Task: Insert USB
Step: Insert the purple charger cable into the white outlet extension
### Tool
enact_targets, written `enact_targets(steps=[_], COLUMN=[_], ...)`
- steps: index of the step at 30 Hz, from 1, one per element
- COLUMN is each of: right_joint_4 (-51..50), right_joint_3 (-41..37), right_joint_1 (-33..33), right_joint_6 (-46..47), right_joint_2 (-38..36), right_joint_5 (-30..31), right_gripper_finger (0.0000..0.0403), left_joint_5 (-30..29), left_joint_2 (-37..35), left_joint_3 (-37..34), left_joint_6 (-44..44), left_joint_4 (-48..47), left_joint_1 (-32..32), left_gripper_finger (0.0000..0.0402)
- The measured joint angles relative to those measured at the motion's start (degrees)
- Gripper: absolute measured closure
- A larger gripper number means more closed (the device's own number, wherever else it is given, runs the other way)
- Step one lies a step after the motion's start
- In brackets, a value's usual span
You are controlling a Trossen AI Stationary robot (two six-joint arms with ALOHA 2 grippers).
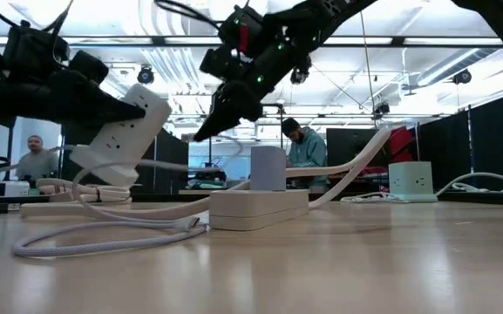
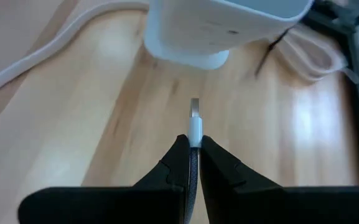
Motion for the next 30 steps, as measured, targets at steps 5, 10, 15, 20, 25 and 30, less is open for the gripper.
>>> enact_targets(steps=[5,10,15,20,25,30], right_joint_4=[-4.2,-4.8,-4.7,-4.6,-4.8,-4.9], right_joint_3=[-0.1,0.0,-0.1,-0.1,-0.1,-0.2], right_joint_1=[-0.3,-0.7,-0.5,-0.5,-0.5,-0.5], right_joint_6=[-1.4,-1.1,-0.9,-0.9,0.3,0.4], right_joint_2=[-2.5,-3.2,-3.2,-3.2,-3.2,-3.2], right_joint_5=[0.1,-0.1,-0.3,-0.5,-1.5,-2.0], right_gripper_finger=[0.0392,0.0392,0.0392,0.0392,0.0392,0.0392], left_joint_5=[-0.1,-1.2,-1.2,-1.4,-1.2,-1.5], left_joint_2=[6.8,17.6,28.6,37.6,42.9,43.0], left_joint_3=[0.0,0.1,0.1,0.4,0.5,0.1], left_joint_6=[-0.2,-0.3,-0.9,-1.0,-1.1,-2.4], left_joint_4=[7.9,18.1,27.6,31.1,36.0,40.1], left_joint_1=[-1.2,-1.8,-1.8,-1.8,-1.8,-1.8], left_gripper_finger=[0.0107,0.0107,0.0107,0.0107,0.0107,0.0107])
